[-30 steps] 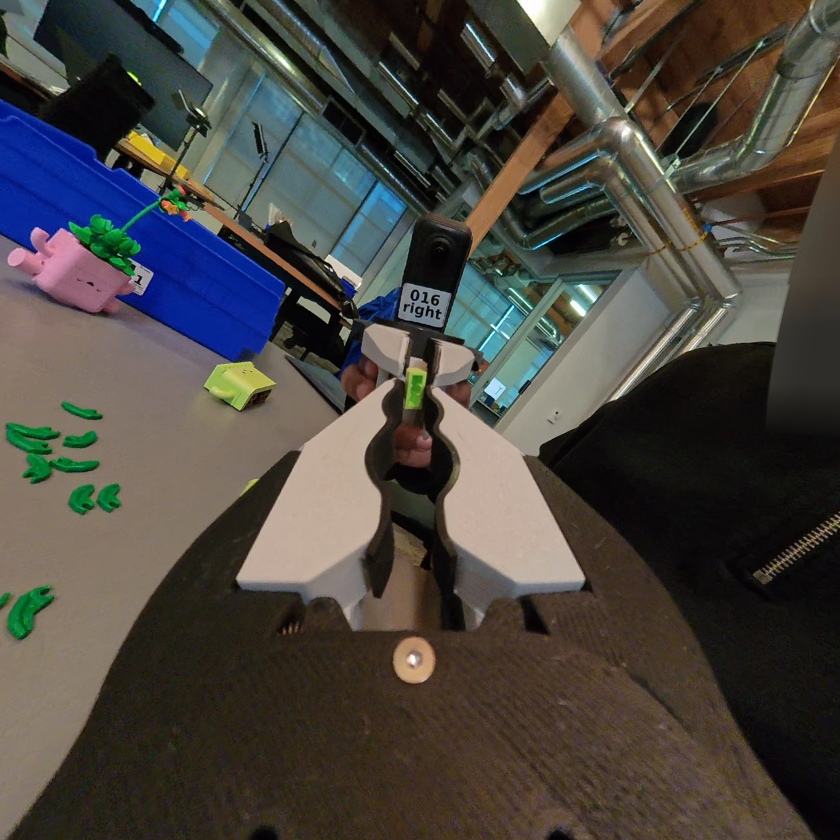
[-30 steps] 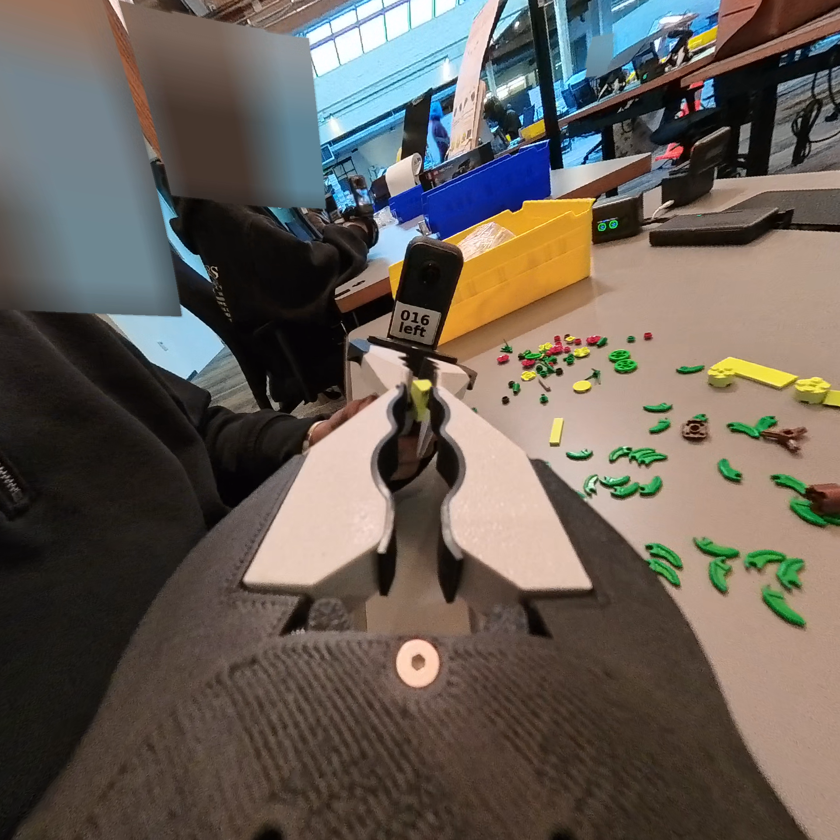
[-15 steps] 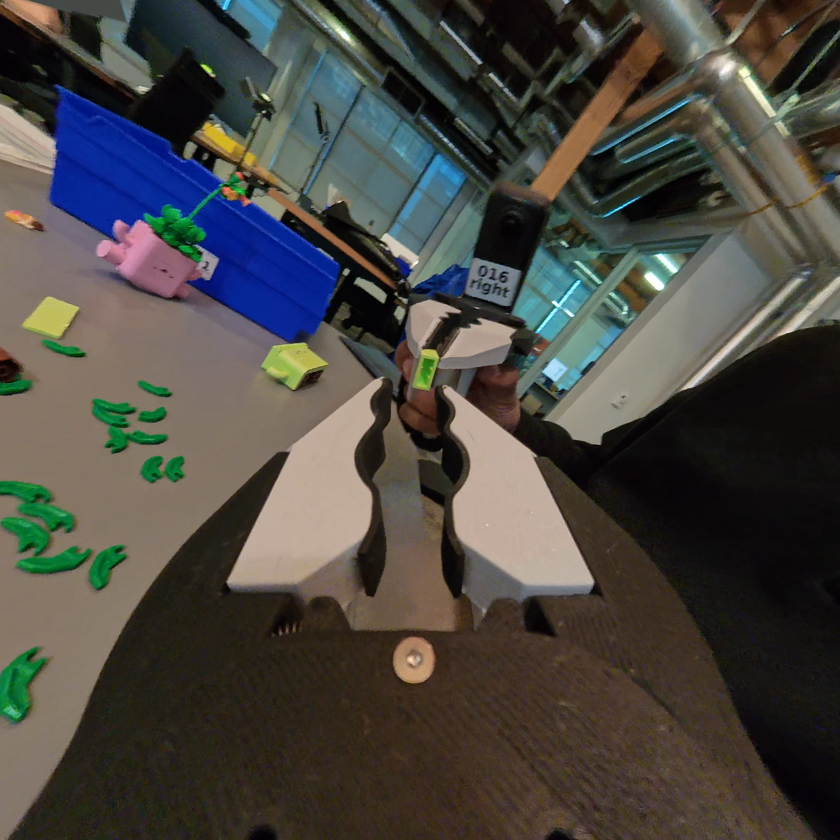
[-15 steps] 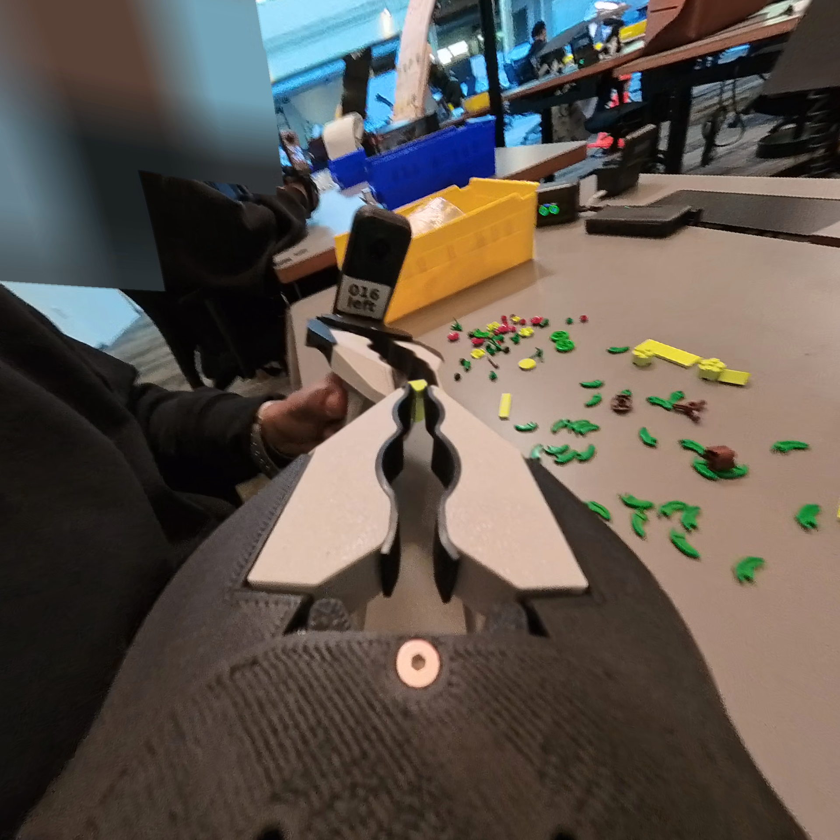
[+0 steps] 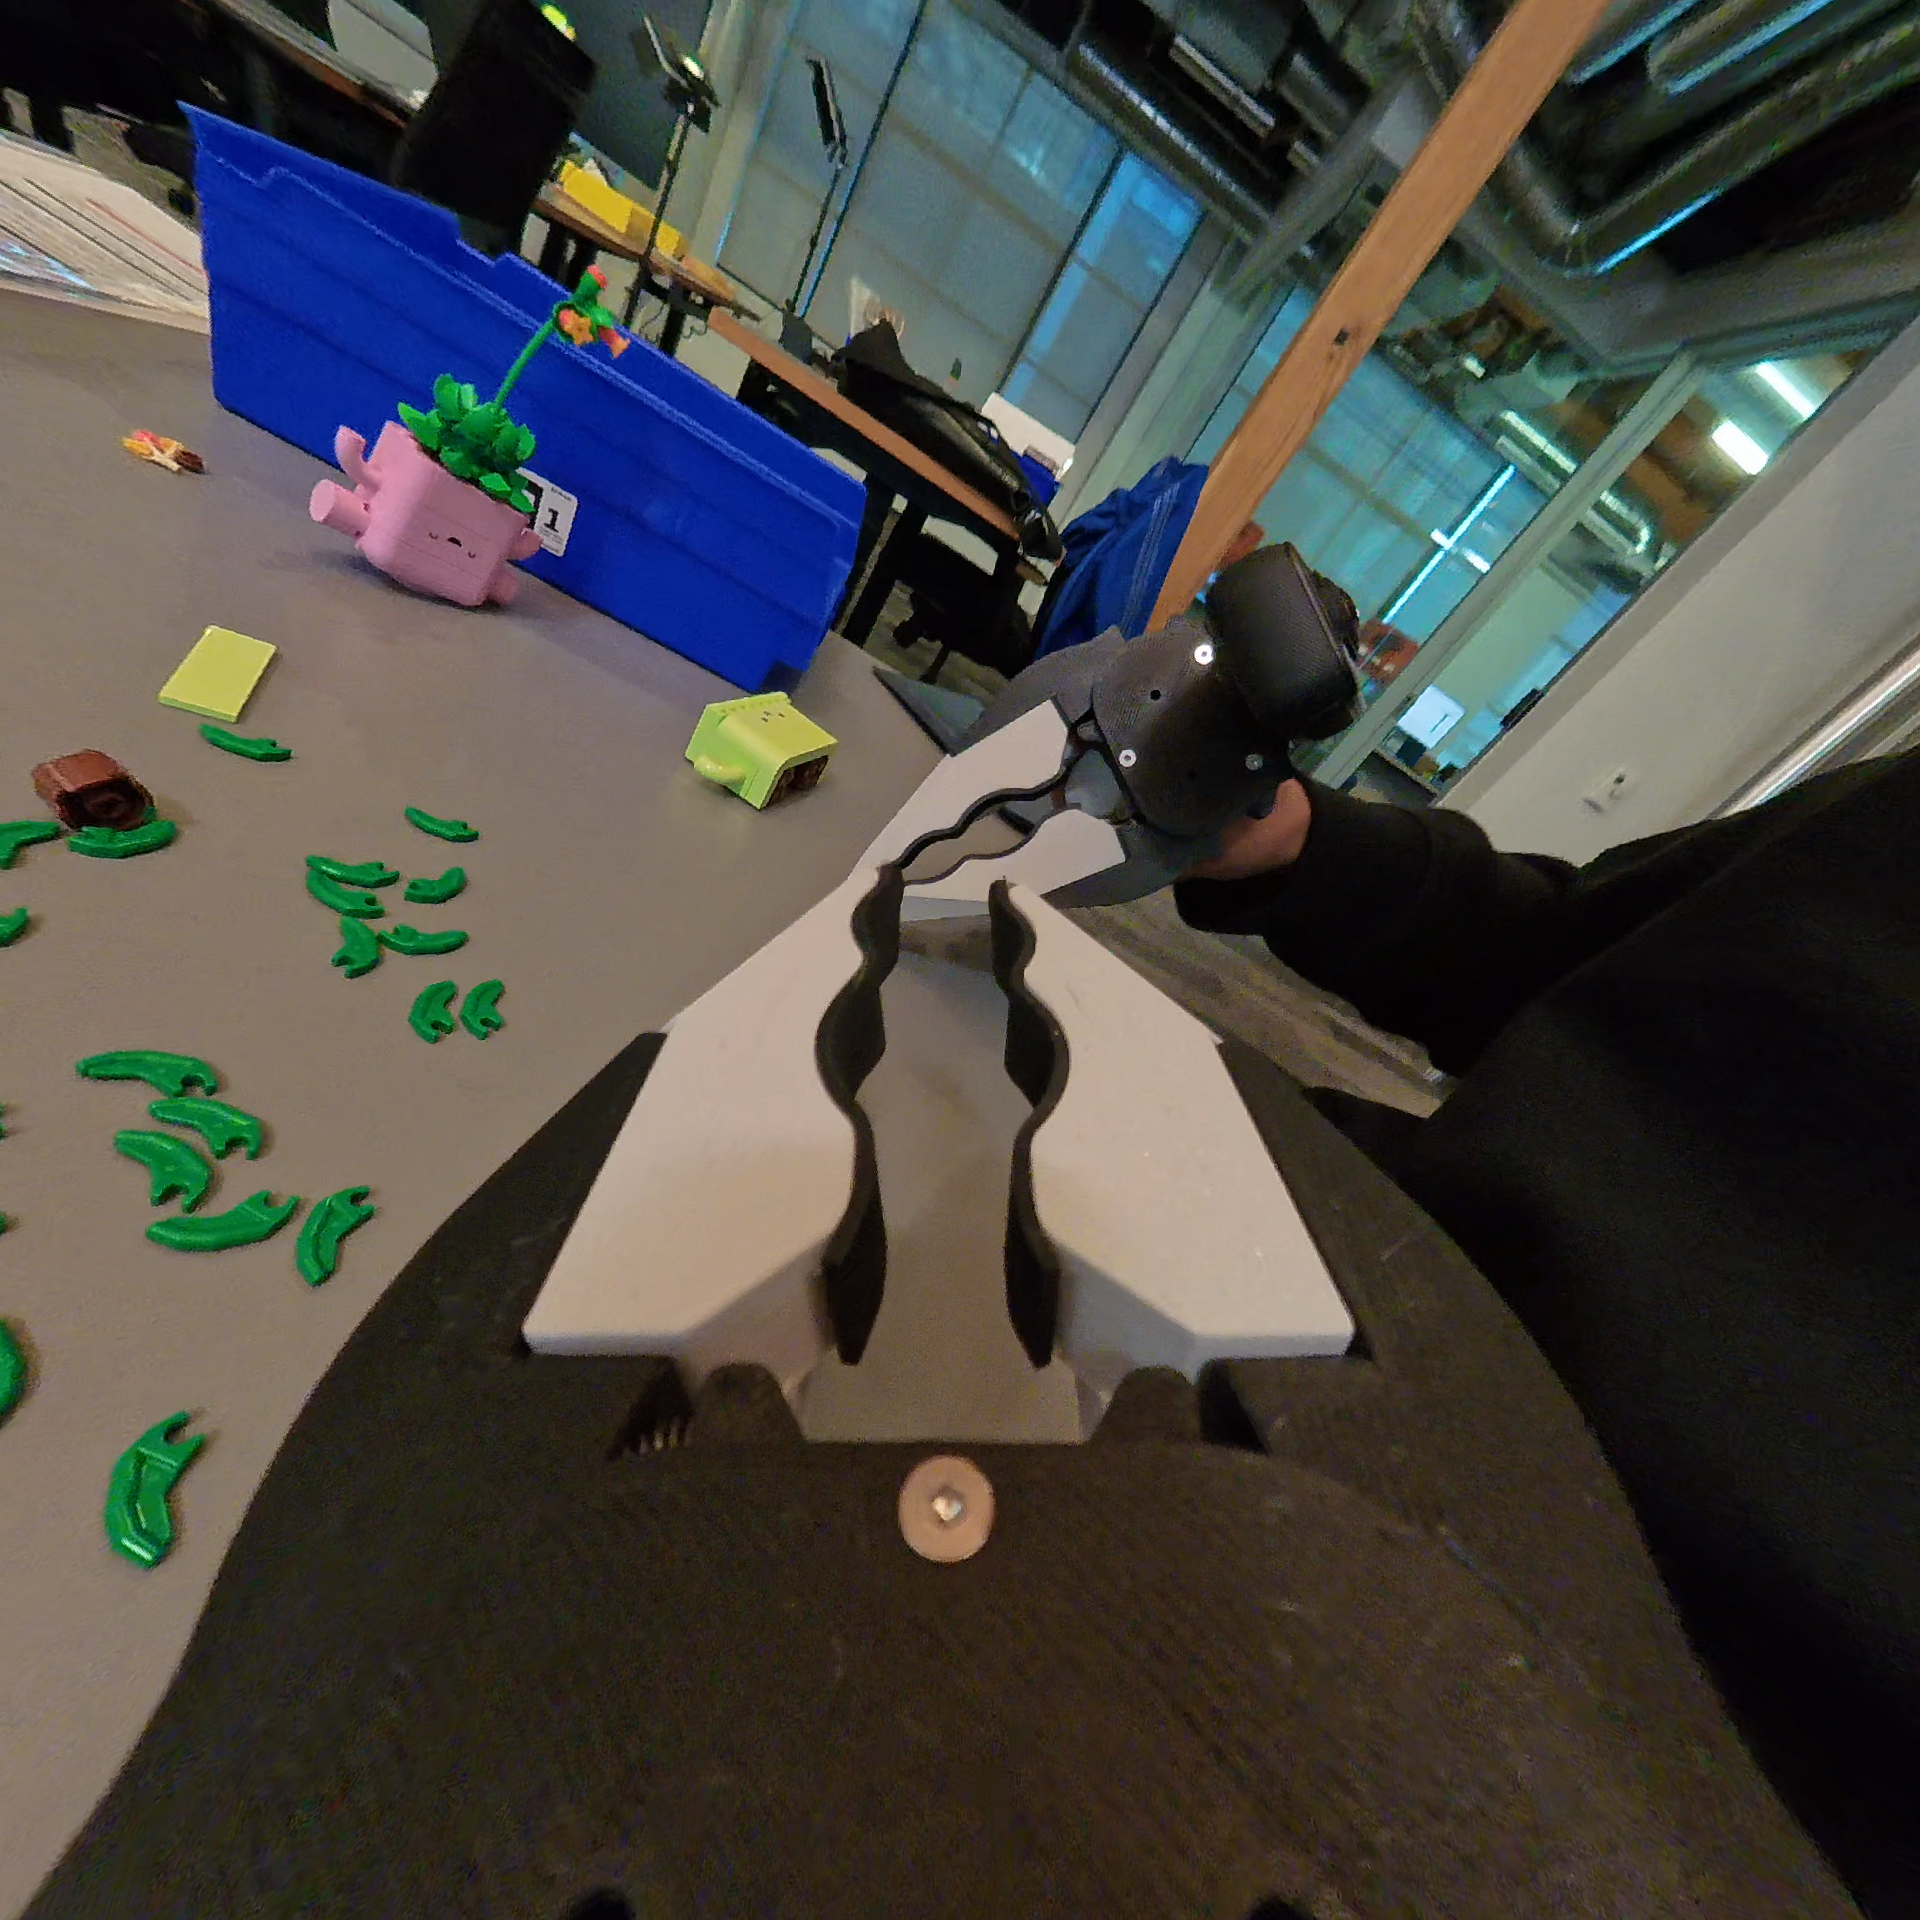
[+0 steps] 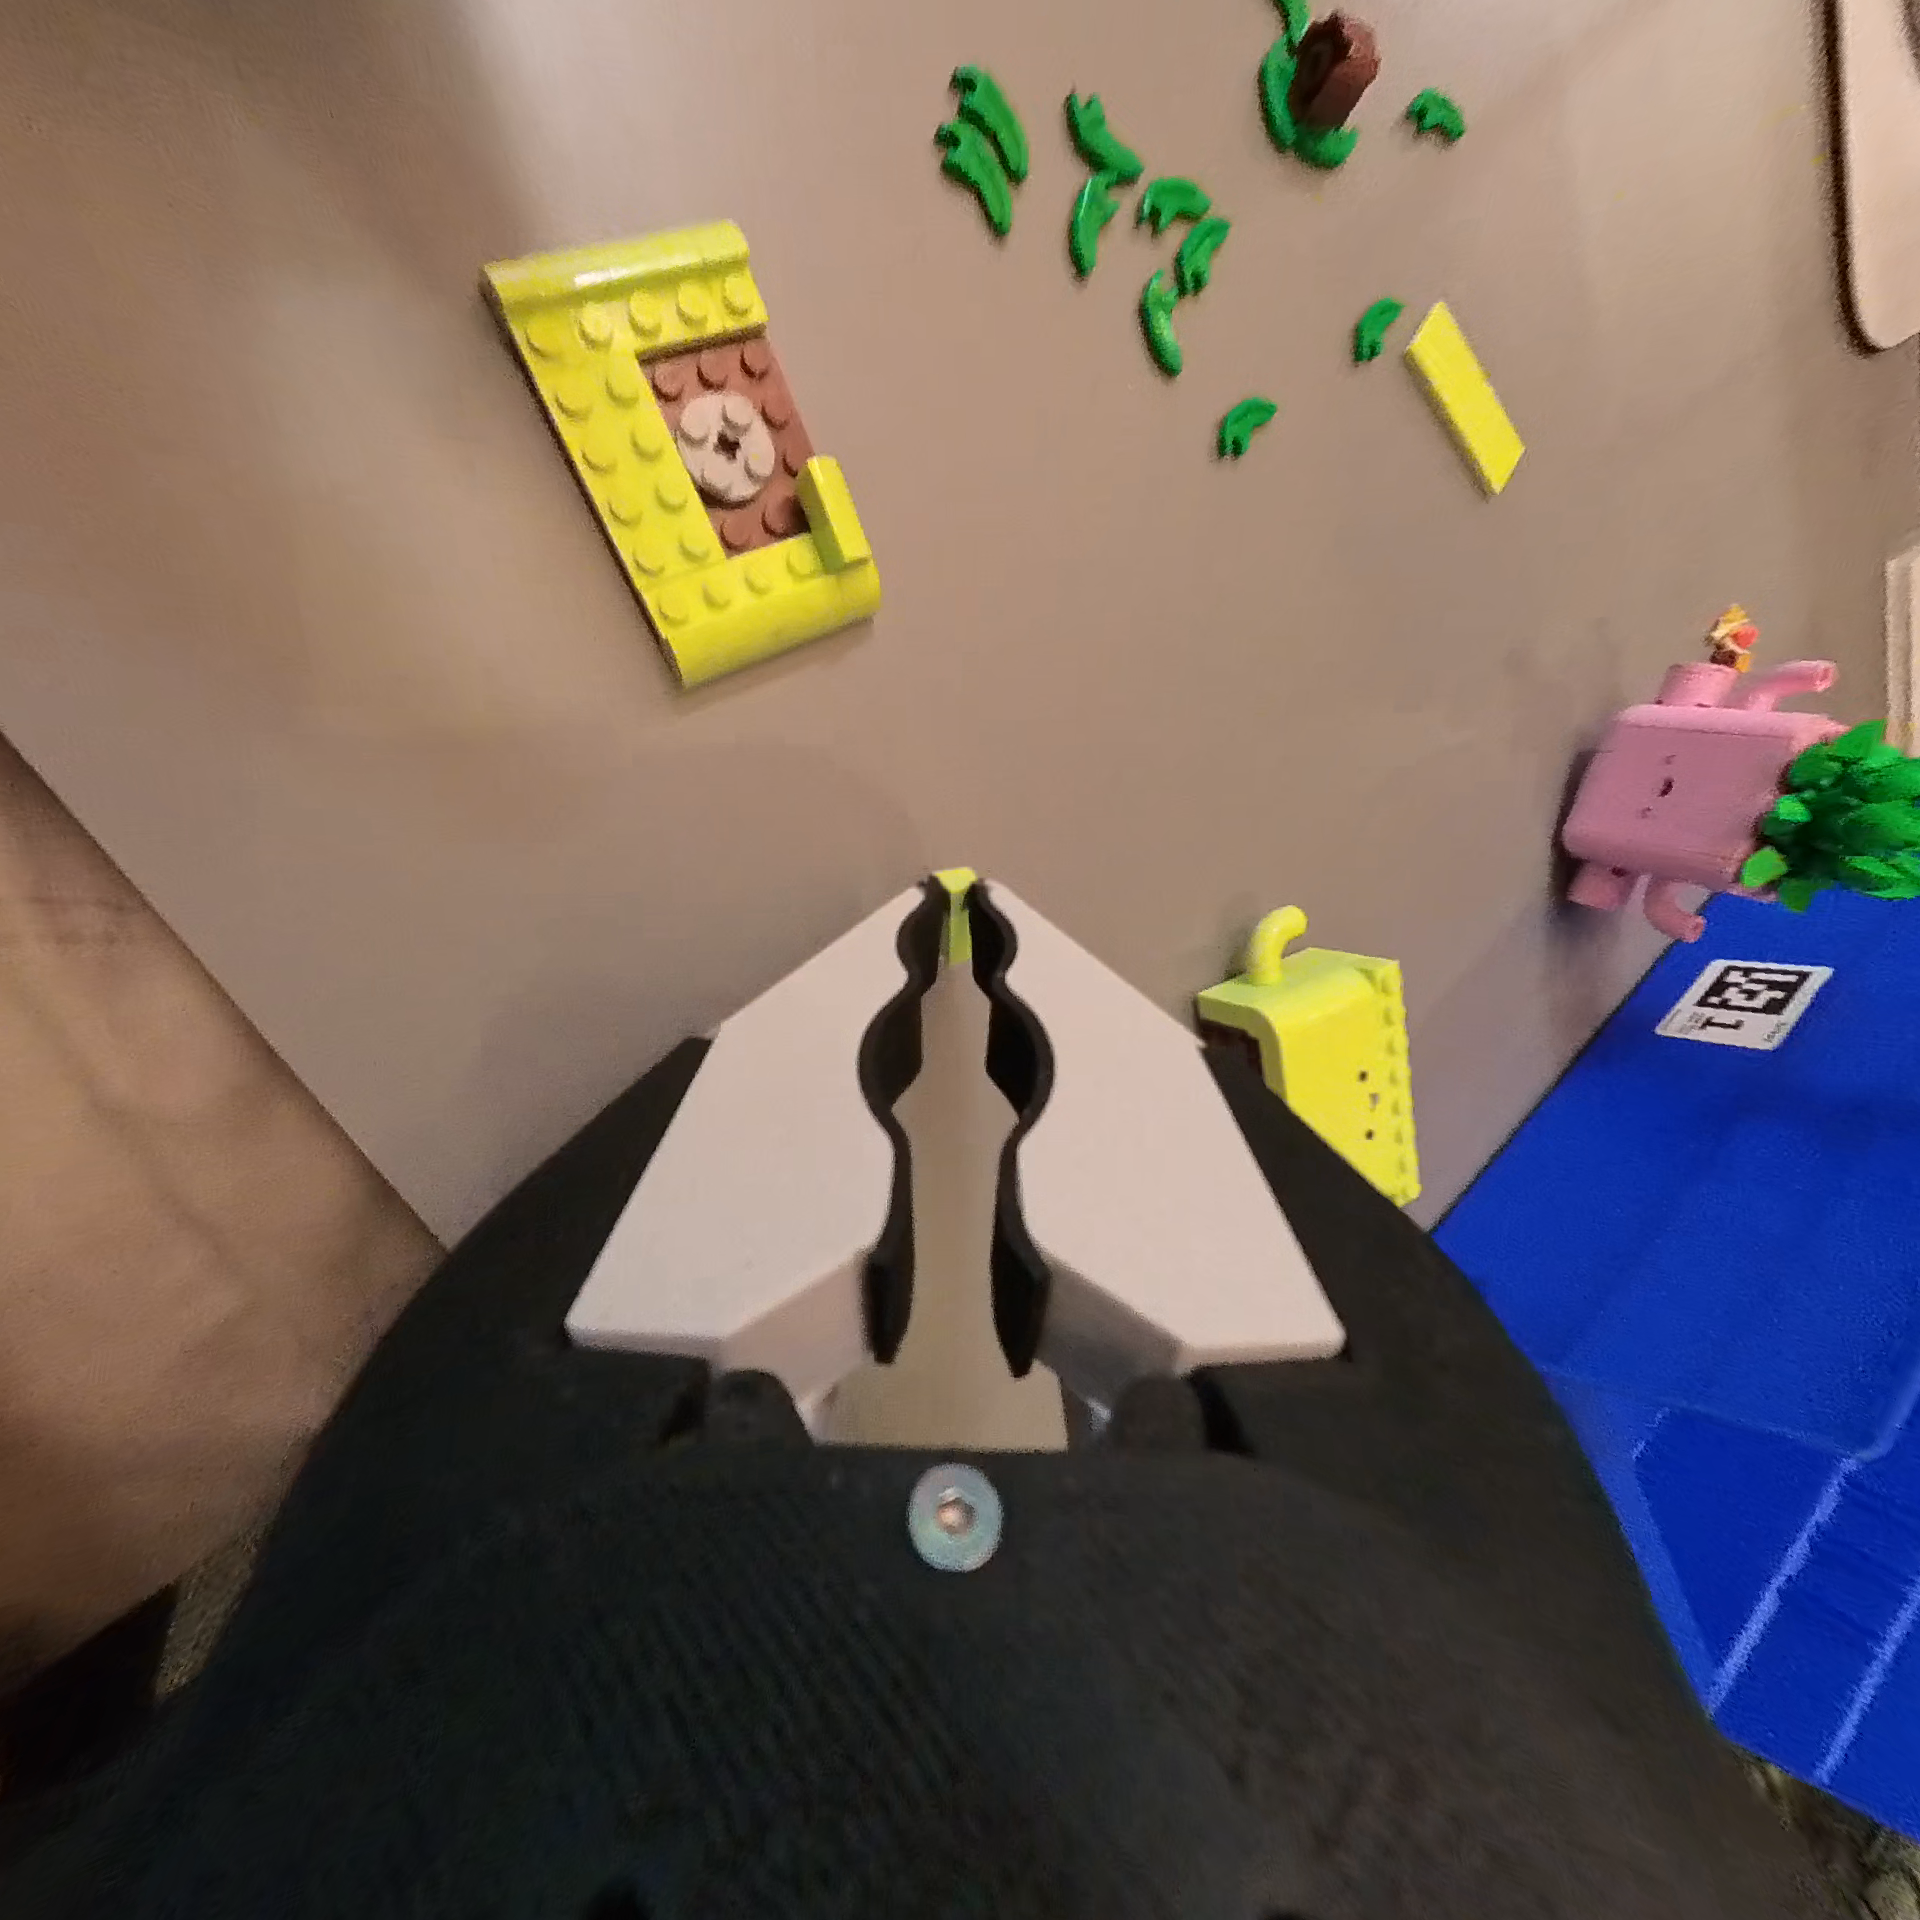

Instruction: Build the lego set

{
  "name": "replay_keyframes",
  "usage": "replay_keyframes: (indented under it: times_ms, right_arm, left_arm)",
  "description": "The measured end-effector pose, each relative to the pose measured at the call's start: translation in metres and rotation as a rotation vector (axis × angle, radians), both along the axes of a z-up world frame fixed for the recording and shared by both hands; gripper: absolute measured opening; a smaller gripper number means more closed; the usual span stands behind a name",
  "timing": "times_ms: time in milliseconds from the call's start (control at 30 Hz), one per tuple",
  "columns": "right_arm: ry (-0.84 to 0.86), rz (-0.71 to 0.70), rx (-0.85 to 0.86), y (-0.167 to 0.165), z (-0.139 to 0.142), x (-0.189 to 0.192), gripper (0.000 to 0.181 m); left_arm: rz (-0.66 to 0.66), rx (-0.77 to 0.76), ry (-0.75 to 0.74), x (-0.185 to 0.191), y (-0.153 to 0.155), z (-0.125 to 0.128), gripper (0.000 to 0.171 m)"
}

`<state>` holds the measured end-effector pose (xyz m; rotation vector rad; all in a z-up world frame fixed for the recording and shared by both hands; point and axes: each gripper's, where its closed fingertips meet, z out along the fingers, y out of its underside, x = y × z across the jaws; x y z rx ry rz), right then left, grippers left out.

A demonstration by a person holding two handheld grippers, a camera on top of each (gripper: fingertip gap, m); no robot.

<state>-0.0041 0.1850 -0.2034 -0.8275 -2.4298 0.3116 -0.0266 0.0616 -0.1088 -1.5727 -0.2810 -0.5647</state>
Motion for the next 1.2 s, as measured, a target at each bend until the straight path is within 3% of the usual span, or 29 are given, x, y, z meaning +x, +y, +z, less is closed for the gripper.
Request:
replay_keyframes:
  times_ms: [133, 233, 567, 700, 833, 1000, 1200]
  right_arm:
    - [-0.049, -0.018, -0.073, -0.005, -0.008, 0.002, 0.004]
    - [-0.055, -0.028, -0.139, -0.007, -0.003, 0.003, 0.017]
    - [-0.158, -0.021, -0.25, -0.005, -0.004, 0.007, 0.007]
    - [-0.17, -0.012, -0.232, -0.004, -0.008, 0.007, 0.007]
    - [-0.173, -0.005, -0.211, -0.003, -0.011, 0.006, 0.006]
    - [-0.136, 0.017, -0.226, -0.01, -0.001, 0.0, 0.005]
    - [-0.046, 0.171, -0.255, -0.059, 0.026, -0.022, 0.005]
  left_arm:
    - [0.001, -0.035, 0.039, 0.002, 0.002, -0.005, 0.014]
    - [0.0, -0.046, 0.047, 0.003, 0.003, -0.007, 0.013]
    - [0.006, -0.104, 0.077, 0.003, 0.005, -0.016, 0.015]
    - [-0.102, -0.173, 0.07, 0.019, 0.009, -0.03, 0.044]
    - [-0.039, -0.3, 0.172, 0.016, 0.016, -0.049, 0.062]
    - [0.016, -0.391, 0.182, 0.01, 0.017, -0.062, 0.059]
    - [0.005, -0.477, 0.149, 0.011, 0.017, -0.075, 0.046]
